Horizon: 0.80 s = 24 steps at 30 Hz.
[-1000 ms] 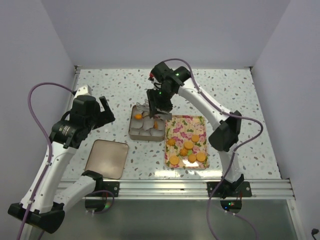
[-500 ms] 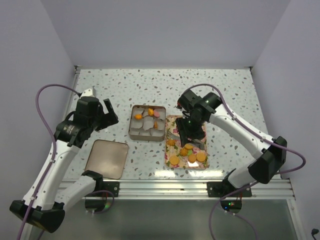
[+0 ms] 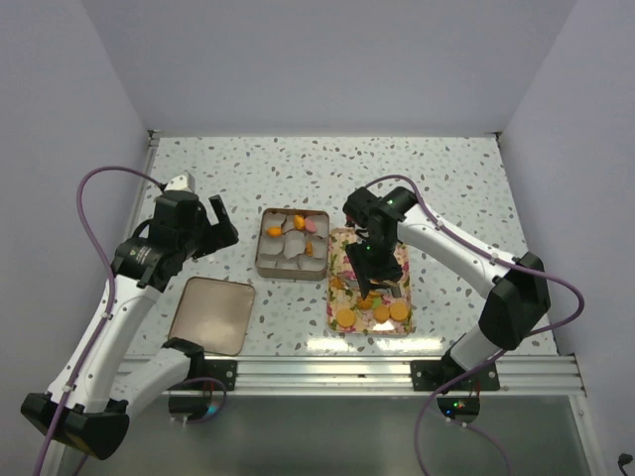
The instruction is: Pack the cookies
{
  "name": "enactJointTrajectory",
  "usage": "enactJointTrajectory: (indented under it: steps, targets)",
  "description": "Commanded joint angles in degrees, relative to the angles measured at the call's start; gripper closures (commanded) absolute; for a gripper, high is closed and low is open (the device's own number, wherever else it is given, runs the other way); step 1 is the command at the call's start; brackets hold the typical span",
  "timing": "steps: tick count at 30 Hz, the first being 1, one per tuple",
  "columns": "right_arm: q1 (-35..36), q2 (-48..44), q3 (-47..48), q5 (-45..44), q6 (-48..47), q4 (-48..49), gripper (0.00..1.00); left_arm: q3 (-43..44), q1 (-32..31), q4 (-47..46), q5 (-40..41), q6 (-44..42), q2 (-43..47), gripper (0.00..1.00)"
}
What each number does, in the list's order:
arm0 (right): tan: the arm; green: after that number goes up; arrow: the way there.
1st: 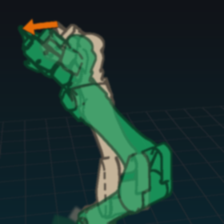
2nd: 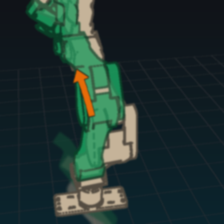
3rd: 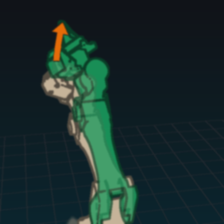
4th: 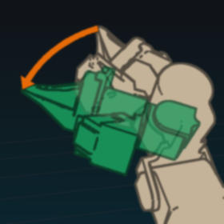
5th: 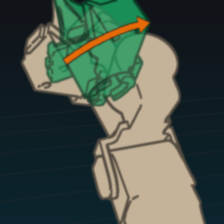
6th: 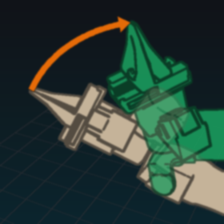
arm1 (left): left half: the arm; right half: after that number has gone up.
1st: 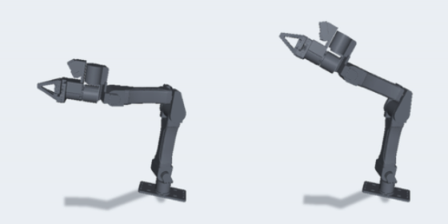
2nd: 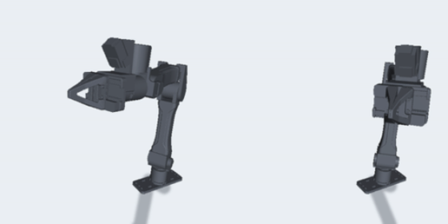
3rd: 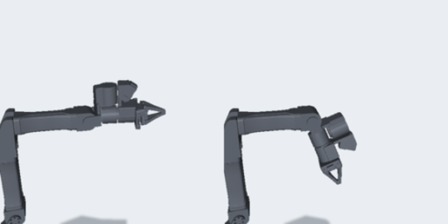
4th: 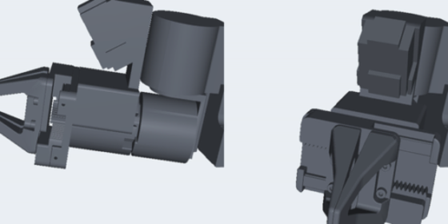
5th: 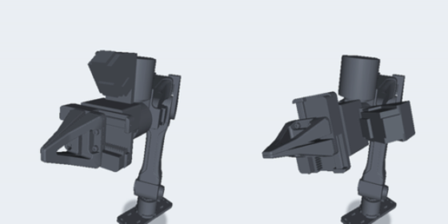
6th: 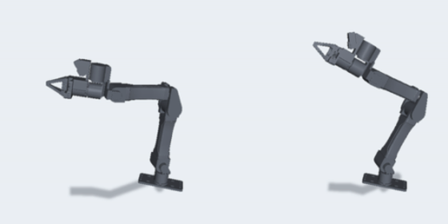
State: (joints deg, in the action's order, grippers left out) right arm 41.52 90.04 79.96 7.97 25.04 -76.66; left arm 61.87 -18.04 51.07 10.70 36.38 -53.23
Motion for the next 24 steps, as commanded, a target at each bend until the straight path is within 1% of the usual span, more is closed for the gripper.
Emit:
enactJointTrajectory:
  steps: [1, 9, 24]
  targets:
    - [-0.1, 2.0, 3.2, -1.0, -1.9, -0.2, 0.5, -0.5, 0.3, -1.6, 0.3, -0.3, 1.1, 0.06]
    - [0.0, 4.6, 3.7, -0.4, -2.7, 0.0, 0.5, -2.6, 0.3, -1.6, 0.9, -0.1, 2.5, 0.06]
    - [1.7, 7.3, 6.8, 1.9, -1.6, -0.1, 0.49, -2.7, 0.3, -2.5, 1.7, -1.8, 1.9, 0.06]
